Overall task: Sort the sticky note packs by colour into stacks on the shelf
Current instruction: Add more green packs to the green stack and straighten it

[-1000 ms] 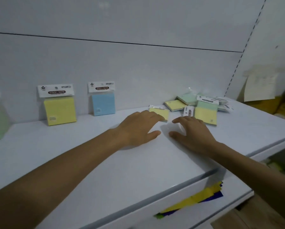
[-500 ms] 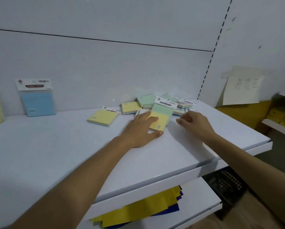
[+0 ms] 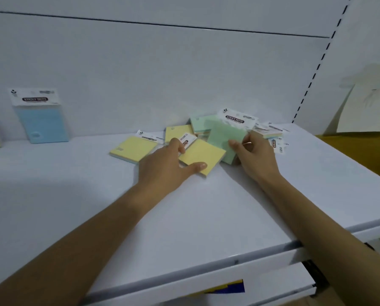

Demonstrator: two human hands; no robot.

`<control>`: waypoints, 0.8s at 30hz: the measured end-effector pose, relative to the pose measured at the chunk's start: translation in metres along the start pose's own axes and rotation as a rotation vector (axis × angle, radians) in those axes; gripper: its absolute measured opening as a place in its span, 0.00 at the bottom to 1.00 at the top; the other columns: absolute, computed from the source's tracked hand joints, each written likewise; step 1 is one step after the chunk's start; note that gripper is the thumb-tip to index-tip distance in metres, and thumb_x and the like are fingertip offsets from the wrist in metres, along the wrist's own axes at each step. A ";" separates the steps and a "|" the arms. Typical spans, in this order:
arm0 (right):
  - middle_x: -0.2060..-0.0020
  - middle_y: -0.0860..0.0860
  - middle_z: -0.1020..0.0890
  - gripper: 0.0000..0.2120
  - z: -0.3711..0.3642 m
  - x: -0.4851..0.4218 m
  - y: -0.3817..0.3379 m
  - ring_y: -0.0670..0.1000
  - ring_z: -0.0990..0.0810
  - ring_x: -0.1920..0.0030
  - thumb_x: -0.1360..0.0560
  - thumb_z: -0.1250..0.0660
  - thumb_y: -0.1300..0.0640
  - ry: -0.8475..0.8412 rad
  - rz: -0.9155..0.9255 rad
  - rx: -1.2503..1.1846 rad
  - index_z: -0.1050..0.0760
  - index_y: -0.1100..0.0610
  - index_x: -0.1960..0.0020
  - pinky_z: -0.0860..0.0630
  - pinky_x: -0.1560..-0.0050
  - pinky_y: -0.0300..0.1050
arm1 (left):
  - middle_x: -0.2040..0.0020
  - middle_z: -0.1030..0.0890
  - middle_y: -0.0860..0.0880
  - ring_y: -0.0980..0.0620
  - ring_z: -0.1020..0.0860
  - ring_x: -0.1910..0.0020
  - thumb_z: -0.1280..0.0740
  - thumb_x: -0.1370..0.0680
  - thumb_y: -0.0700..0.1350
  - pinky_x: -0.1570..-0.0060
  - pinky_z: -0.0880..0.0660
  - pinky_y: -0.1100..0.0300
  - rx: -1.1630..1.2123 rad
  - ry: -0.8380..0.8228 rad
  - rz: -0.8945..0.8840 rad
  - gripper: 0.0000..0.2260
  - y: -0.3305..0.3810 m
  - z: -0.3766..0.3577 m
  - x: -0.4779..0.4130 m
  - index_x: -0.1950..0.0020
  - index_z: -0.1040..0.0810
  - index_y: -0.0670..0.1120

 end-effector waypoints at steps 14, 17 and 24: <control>0.71 0.52 0.19 0.13 -0.023 0.007 -0.017 0.51 0.18 0.70 0.23 0.34 0.56 -0.270 -0.023 -0.475 0.31 0.53 0.66 0.30 0.74 0.37 | 0.40 0.28 0.55 0.52 0.24 0.43 0.26 0.31 0.53 0.47 0.28 0.58 0.521 -0.002 -0.057 0.44 0.000 -0.006 -0.006 0.24 0.51 0.53; 0.71 0.51 0.19 0.12 -0.028 0.010 -0.022 0.47 0.20 0.71 0.23 0.35 0.56 -0.352 0.007 -0.468 0.30 0.53 0.65 0.29 0.71 0.34 | 0.38 0.35 0.61 0.60 0.32 0.41 0.23 0.35 0.53 0.47 0.34 0.70 0.610 -0.004 -0.017 0.53 -0.006 -0.006 -0.007 0.24 0.59 0.55; 0.71 0.50 0.20 0.10 -0.031 0.013 -0.025 0.48 0.21 0.68 0.23 0.35 0.54 -0.417 0.030 -0.457 0.30 0.56 0.62 0.28 0.68 0.37 | 0.26 0.36 0.50 0.45 0.32 0.30 0.19 0.40 0.49 0.38 0.28 0.42 0.973 0.034 0.187 0.59 -0.027 -0.002 -0.014 0.25 0.60 0.58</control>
Point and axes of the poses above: each hand's wrist, its own x-axis away from the middle knuckle, its own z-axis out of the back of the hand, y = z × x, the point moved 7 cm from there along -x, towards the middle knuckle
